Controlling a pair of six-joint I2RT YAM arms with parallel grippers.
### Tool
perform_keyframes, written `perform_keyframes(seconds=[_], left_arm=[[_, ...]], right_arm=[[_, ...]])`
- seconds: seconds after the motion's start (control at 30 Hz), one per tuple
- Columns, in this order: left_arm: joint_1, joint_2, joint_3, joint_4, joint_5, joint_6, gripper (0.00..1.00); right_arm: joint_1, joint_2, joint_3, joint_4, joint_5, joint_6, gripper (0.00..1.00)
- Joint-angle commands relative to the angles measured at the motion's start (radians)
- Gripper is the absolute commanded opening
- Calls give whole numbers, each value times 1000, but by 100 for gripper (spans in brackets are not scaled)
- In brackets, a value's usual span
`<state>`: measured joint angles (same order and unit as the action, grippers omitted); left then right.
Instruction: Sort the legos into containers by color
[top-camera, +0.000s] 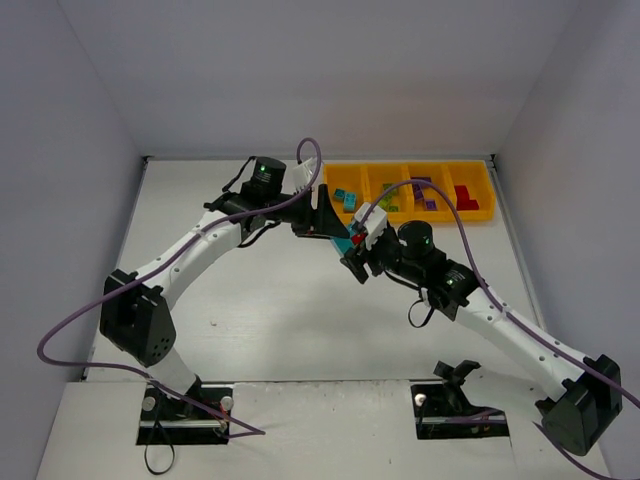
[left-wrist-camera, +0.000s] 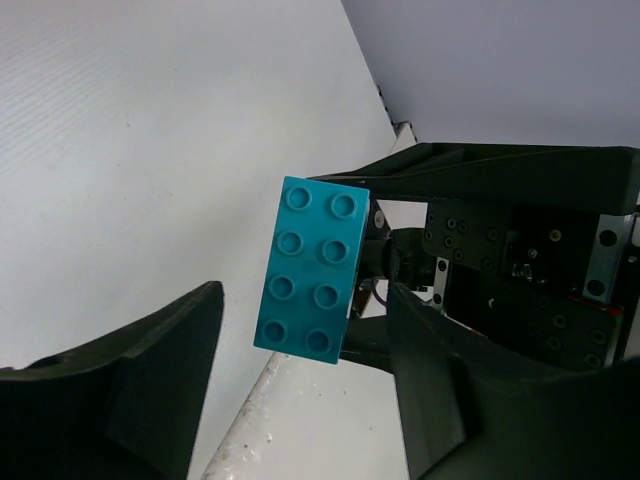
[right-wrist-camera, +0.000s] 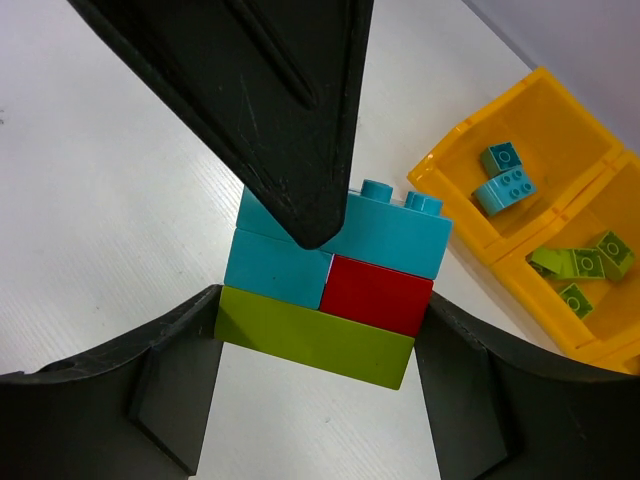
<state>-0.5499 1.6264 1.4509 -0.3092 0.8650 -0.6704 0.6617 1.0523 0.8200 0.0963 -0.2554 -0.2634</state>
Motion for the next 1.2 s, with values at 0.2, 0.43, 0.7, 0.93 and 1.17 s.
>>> perform_keyframes(seconds=[0.2,0.43,0.7,0.93,1.17], left_arm=[[-7,-16,29,128,65,-80,35],[-15,-20,11,163,81,-87,15],[-16,-49,-20,219,55,-84,10],[-16,-76,-43,262,45,-104,10],[-16,-92,-58,274,37,-118,10]], right_arm=[[3,-18,-1,69,-13,-13,15],[3,-21,-10,83,-1,-7,16],[-1,11,11,97,4,58,52],[-4,25,4,149,7,134,56],[-14,38,-9,206,7,200,62]])
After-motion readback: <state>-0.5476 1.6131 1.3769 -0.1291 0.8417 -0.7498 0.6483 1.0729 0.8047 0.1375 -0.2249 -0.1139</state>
